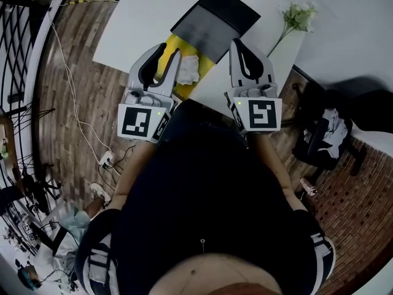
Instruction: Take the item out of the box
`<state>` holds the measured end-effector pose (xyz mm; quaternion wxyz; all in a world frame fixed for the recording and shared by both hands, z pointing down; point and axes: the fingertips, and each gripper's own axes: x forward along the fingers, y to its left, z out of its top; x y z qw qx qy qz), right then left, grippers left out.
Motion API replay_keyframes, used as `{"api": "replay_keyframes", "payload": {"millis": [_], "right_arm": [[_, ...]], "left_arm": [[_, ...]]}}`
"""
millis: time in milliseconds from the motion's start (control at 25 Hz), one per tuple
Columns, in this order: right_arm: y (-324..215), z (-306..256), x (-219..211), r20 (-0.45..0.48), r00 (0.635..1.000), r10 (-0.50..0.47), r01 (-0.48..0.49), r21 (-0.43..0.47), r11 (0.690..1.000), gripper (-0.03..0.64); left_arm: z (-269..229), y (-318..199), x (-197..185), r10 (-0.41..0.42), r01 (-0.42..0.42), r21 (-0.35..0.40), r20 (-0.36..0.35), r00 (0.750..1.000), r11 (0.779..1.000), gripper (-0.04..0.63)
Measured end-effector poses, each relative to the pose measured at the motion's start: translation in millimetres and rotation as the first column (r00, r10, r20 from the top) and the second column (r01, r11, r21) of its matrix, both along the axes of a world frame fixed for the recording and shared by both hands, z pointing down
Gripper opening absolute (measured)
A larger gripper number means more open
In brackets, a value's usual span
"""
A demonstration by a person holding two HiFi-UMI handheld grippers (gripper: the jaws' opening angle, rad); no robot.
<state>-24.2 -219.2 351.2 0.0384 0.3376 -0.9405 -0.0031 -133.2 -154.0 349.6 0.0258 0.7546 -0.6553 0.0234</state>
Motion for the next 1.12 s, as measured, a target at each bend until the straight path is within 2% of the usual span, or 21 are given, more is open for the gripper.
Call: {"api": "replay_keyframes", "payload": {"millis": [280, 560, 800, 920, 1120], "right_arm": [[-5, 35, 9, -0.034, 0.999, 0.020, -0.022, -0.065, 0.998, 0.012], [-6, 59, 6, -0.070, 0.997, 0.035, -0.044, -0.132, 0.990, 0.012], [-1, 72, 5, -0.082, 0.994, 0.075, -0.088, -0.162, 0.983, 0.012], [2, 77, 3, -0.088, 0.994, 0.072, -0.086, -0.165, 0.983, 0.012], [6, 81, 0, -0.091, 0.993, 0.073, -0.087, -0.162, 0.983, 0.012]], "left_arm": [[40, -16, 9, 0.077, -0.075, -0.116, 0.006, 0.997, 0.990, 0.123], [86, -22, 8, 0.159, -0.145, -0.236, 0.041, 0.986, 0.961, 0.123], [123, -18, 8, 0.243, -0.206, -0.317, 0.083, 0.967, 0.926, 0.123], [143, -14, 9, 0.282, -0.231, -0.367, 0.093, 0.955, 0.901, 0.124], [173, -8, 14, 0.350, -0.286, -0.440, 0.071, 0.934, 0.851, 0.124]]}}
